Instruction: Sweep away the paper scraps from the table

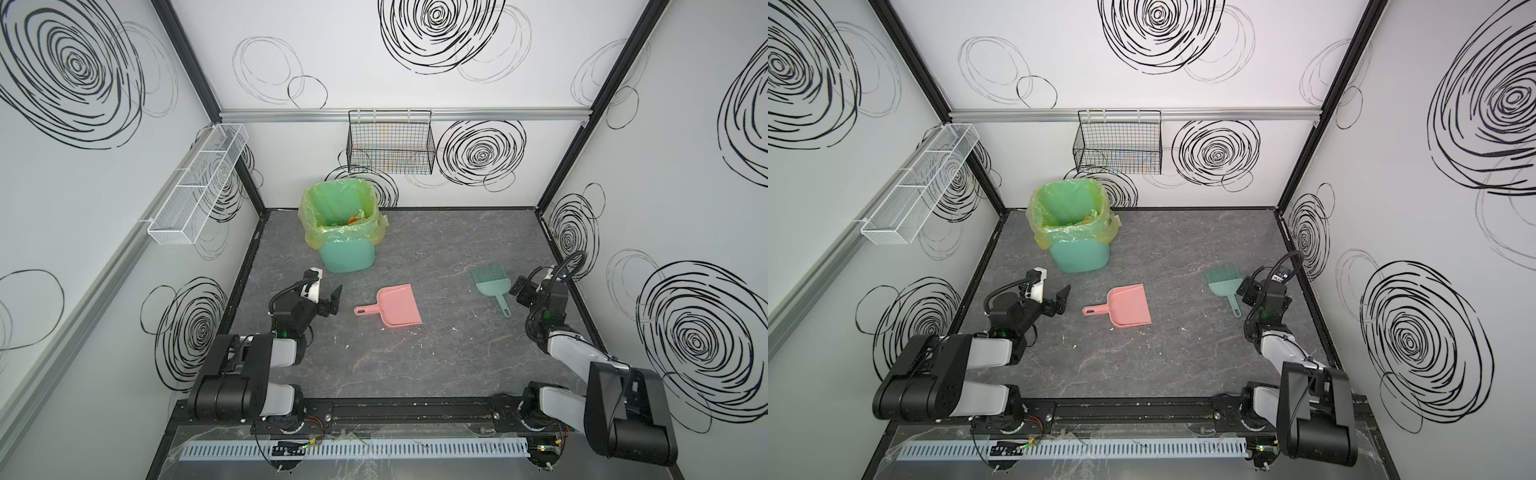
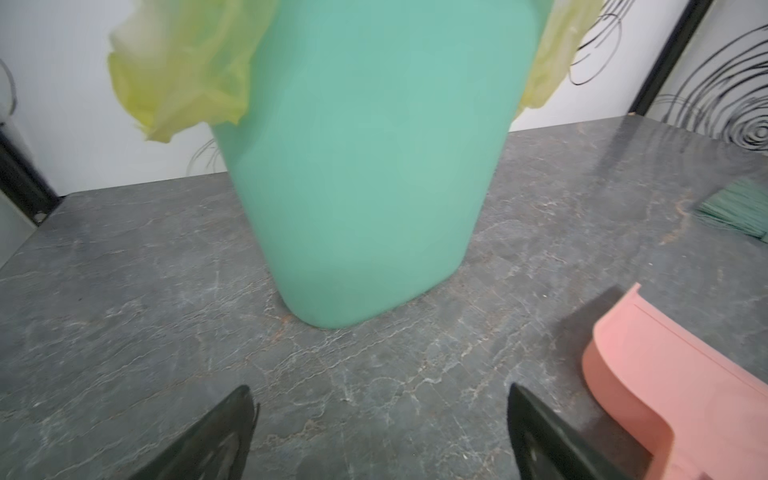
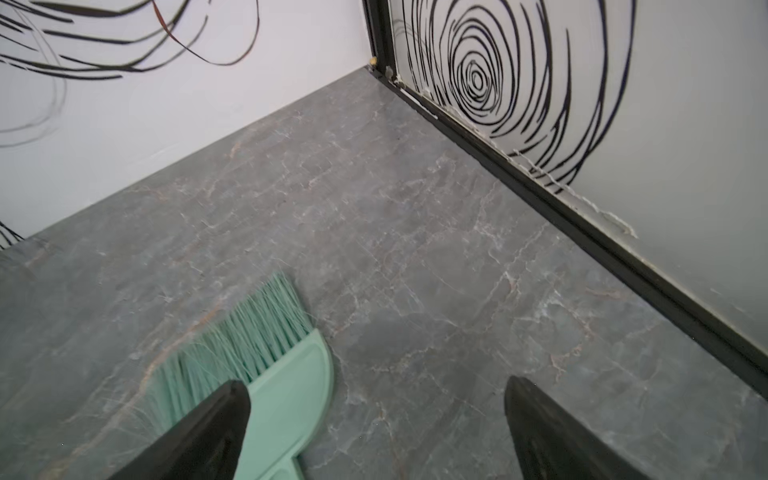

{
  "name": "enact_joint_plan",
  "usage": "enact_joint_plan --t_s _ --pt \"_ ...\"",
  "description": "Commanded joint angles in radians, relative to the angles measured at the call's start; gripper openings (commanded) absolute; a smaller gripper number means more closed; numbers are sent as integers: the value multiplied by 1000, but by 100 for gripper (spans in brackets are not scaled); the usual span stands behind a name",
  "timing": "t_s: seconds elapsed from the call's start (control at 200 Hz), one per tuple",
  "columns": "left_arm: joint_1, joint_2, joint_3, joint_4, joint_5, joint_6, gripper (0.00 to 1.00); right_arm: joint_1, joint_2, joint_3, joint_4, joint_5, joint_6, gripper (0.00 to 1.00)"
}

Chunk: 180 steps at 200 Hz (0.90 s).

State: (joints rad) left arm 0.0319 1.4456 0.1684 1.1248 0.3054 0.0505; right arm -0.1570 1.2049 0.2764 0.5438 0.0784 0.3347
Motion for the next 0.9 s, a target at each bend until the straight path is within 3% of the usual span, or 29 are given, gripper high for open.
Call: enact_joint_plan --t_s 0.0,0.075,0.285,0.43,0.52,0.62,0.896 --pt "-2 50 -13 311 -126 -81 97 16 18 -63 335 83 -48 100" --pt "-1 62 -26 351 -142 -87 97 24 34 -132 499 135 -65 100" --pt "-46 55 -32 347 -198 -49 96 70 119 -228 797 108 -146 100" --pt "-54 53 -2 292 -189 -36 96 119 180 -149 702 65 -218 100" --pt "-54 52 -7 300 -192 -38 96 154 304 -115 795 122 -277 100" --pt "-52 52 -5 294 -189 -39 96 156 261 -72 634 134 -231 100" --pt "-50 53 -4 294 -190 -39 96 143 265 -75 653 111 -230 100"
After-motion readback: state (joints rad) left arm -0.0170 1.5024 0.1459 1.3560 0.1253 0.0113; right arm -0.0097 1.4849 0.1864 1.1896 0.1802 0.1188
